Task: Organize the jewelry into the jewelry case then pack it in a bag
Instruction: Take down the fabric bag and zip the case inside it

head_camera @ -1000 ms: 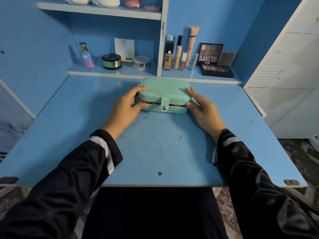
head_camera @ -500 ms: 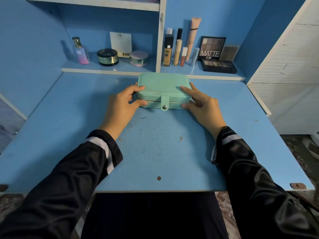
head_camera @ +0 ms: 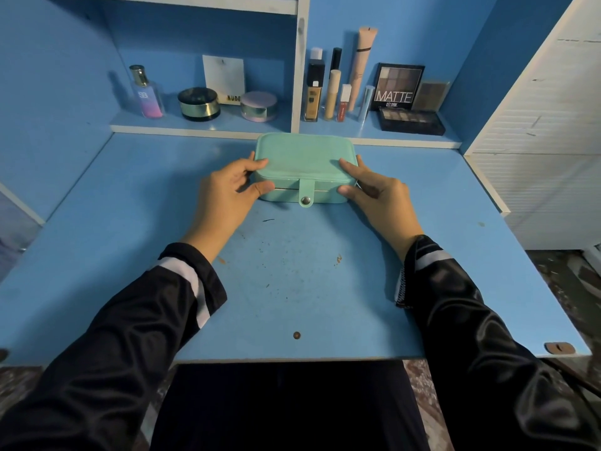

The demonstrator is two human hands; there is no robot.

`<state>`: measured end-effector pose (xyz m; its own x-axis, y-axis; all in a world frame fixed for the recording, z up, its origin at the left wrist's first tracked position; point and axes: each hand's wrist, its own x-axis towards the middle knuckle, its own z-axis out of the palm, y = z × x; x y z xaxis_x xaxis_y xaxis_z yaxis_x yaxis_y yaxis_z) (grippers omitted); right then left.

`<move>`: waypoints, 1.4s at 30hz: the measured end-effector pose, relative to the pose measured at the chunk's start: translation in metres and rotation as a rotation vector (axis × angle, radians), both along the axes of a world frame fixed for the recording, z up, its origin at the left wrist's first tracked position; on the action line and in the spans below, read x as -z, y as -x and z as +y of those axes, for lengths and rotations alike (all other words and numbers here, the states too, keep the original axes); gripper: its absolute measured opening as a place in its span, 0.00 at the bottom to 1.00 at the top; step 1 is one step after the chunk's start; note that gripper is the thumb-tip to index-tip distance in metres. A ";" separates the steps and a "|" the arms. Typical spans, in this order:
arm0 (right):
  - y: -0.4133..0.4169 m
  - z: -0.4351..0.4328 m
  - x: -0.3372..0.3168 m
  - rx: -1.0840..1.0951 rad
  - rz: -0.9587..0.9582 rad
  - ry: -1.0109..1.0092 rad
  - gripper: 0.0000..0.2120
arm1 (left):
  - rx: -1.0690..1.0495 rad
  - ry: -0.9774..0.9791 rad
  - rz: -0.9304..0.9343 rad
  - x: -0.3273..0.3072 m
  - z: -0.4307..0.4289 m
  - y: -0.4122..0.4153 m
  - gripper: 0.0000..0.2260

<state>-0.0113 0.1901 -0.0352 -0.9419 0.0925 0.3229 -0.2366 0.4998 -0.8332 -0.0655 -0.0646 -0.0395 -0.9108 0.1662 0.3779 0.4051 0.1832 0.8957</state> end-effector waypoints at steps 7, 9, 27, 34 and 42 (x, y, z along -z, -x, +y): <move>-0.004 -0.003 -0.001 0.031 0.021 -0.035 0.20 | 0.055 0.162 0.086 0.009 -0.011 0.012 0.17; -0.005 -0.004 0.001 0.024 0.065 -0.059 0.19 | 0.065 0.228 0.127 0.009 -0.013 0.016 0.16; 0.012 -0.039 0.005 -0.052 0.399 -0.418 0.20 | 0.125 0.387 0.365 -0.005 -0.021 0.025 0.17; 0.020 -0.039 0.004 -0.031 0.449 -0.592 0.22 | 0.178 0.241 0.163 -0.005 -0.016 0.026 0.11; 0.020 -0.040 0.004 -0.028 0.462 -0.636 0.22 | 0.284 0.115 -0.060 -0.012 -0.015 0.024 0.06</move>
<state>-0.0316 0.1500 -0.0393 -0.6984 -0.2633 0.6656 -0.5087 0.8368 -0.2027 -0.0896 -0.0797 -0.0272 -0.8418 0.4560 0.2889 0.4015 0.1712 0.8997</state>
